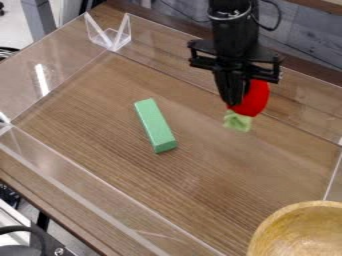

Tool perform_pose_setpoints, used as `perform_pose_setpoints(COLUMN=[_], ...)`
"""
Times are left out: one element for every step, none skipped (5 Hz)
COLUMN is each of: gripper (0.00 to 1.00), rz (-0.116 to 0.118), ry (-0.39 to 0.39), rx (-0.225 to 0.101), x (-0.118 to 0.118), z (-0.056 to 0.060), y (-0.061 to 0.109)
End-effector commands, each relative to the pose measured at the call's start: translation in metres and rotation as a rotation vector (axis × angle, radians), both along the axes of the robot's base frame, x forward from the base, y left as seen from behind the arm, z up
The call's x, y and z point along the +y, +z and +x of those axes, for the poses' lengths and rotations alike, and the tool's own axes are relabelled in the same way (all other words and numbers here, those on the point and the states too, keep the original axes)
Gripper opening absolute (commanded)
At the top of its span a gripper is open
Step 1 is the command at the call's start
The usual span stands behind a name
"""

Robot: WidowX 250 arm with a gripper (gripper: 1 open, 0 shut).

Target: Move the red fruit to the left

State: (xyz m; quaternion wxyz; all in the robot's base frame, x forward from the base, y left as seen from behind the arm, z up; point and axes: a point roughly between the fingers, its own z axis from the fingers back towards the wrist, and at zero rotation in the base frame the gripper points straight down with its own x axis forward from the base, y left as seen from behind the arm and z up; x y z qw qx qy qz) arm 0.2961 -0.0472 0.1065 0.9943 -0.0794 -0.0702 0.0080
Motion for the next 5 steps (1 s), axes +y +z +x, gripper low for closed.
perform_pose_setpoints(gripper=[0.0, 0.0, 0.0, 0.0, 0.0], rz=[-0.002, -0.001, -0.002, -0.004, -0.007], ry=[0.06, 0.117, 0.138, 0.156, 0.203], rx=[-0.052, -0.047, -0.045, -0.042, -0.041], x=[0.015, 0.027, 0.025, 0.023, 0.027], z=[0.012, 0.014, 0.013, 0.011, 0.021], y=[0.01, 0.003, 0.0, -0.002, 0.002])
